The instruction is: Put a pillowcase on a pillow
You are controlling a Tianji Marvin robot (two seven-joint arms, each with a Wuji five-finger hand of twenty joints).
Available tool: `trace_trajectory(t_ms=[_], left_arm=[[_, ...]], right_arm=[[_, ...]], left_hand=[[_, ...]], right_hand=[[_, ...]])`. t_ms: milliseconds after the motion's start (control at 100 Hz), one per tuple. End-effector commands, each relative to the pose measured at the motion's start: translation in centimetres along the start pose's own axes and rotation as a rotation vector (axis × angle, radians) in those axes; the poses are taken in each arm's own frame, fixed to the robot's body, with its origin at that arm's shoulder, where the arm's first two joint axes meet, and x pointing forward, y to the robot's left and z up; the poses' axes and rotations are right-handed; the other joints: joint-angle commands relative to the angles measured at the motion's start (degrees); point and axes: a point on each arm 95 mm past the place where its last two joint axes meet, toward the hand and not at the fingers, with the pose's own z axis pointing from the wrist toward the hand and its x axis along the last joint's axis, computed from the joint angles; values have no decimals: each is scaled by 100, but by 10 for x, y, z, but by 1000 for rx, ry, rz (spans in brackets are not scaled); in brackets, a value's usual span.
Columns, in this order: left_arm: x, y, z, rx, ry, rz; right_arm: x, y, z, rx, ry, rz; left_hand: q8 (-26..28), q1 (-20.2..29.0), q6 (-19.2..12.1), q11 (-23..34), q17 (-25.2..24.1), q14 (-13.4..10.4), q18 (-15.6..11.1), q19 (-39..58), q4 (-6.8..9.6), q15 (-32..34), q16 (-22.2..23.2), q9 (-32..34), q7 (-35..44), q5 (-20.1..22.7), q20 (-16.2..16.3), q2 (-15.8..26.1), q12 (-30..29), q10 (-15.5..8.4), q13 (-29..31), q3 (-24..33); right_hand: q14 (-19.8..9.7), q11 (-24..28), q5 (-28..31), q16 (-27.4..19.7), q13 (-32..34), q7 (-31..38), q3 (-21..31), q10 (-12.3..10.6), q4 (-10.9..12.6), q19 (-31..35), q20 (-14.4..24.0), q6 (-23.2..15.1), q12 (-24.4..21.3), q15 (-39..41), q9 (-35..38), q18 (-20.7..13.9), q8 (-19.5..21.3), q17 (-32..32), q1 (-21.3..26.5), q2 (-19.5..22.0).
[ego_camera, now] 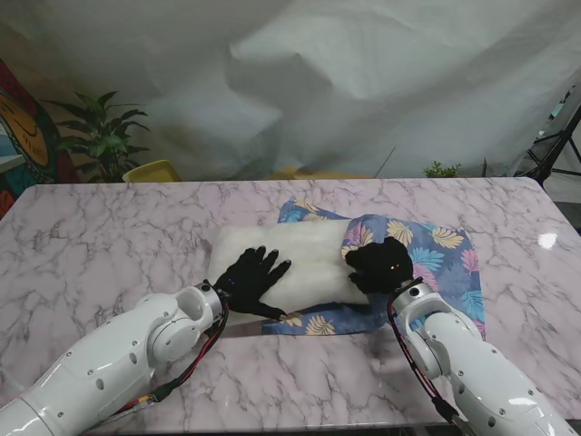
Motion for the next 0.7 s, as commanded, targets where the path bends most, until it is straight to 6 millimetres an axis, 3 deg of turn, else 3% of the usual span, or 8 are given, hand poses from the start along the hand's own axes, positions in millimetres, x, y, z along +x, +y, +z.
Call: trace_trajectory(t_ms=[0,80,150,260,330,390,520,690], left_arm=[[10,4,9,24,7,19],[16,8,17,87,-13,29],[19,10,24,134,-12,68],[24,14,33,165,-17,17],[26,17,38,213,-42,-20],[28,17,41,244,-66,-58],[30,14,43,275,-93,-96],[31,7,44,294,-123,-111]], right_arm=[[6,2,0,1,7,32],[8,3,1,7,9,56],[9,4,1,4,7,67],[9,7,1,-1,-4,88],[8,10,1,-4,-10,99],[8,13,2,-5,-15,104],[8,20,5,-19,-25,106],[11,30,9,-40,-28,106]], left_hand=[[-89,98,137,-86,118,90,141,-41,32,20,292,-237,-117,-140,63,-161,-50,63,-189,-66],[-89,610,190,-59,610,38,114,151,155,463,1078,-223,-116,-138,153,-373,5,-137,-34,54],[-89,1189,161,265,1477,-230,-76,745,228,1282,1528,-49,-117,-139,417,-570,1183,-446,855,257],[-11,1670,-183,1578,2172,-1008,-563,3639,12,2562,2100,1131,-47,-145,1489,-894,2226,-1011,2626,2147],[1272,2861,-470,3145,2692,-1459,-925,5889,66,3637,2800,2274,368,116,1635,-418,2626,-1641,3777,1425],[1602,4158,-793,2994,3403,-1767,-1106,7185,138,4738,3341,3964,1313,1056,1679,-368,3958,-2053,4706,620],[2313,4196,-1396,4942,4349,-2518,-1399,8664,82,6533,4227,4314,4480,2292,1815,-173,4351,-1993,5594,661],[2914,4199,-1766,5487,4918,-2951,-1610,9296,94,7291,4558,4598,5887,2145,1796,-153,4538,-2108,6060,482]], right_hand=[[-319,257,-10,-82,135,233,471,78,159,-78,10,-445,80,106,-111,25,155,-83,434,308],[-298,242,-79,-128,137,210,383,69,169,-108,1,-394,81,7,-160,93,154,-113,478,421],[-277,225,-144,-168,134,186,314,52,175,-123,-4,-333,76,-81,-201,120,135,-131,512,525],[-213,205,-226,-220,133,175,162,55,193,-142,-13,-245,62,-192,-249,214,102,-155,569,677],[-162,176,-249,-268,132,162,101,49,205,-165,-27,-214,38,-291,-269,267,75,-175,585,715],[-154,167,-257,-277,134,162,89,63,214,-166,-28,-192,28,-310,-274,302,66,-180,613,712],[-138,182,-246,-277,137,170,52,81,221,-151,-26,-166,23,-308,-271,326,54,-172,633,730],[-87,159,-266,-309,125,153,-21,77,226,-170,-37,-137,-1,-377,-296,372,25,-204,622,774]])
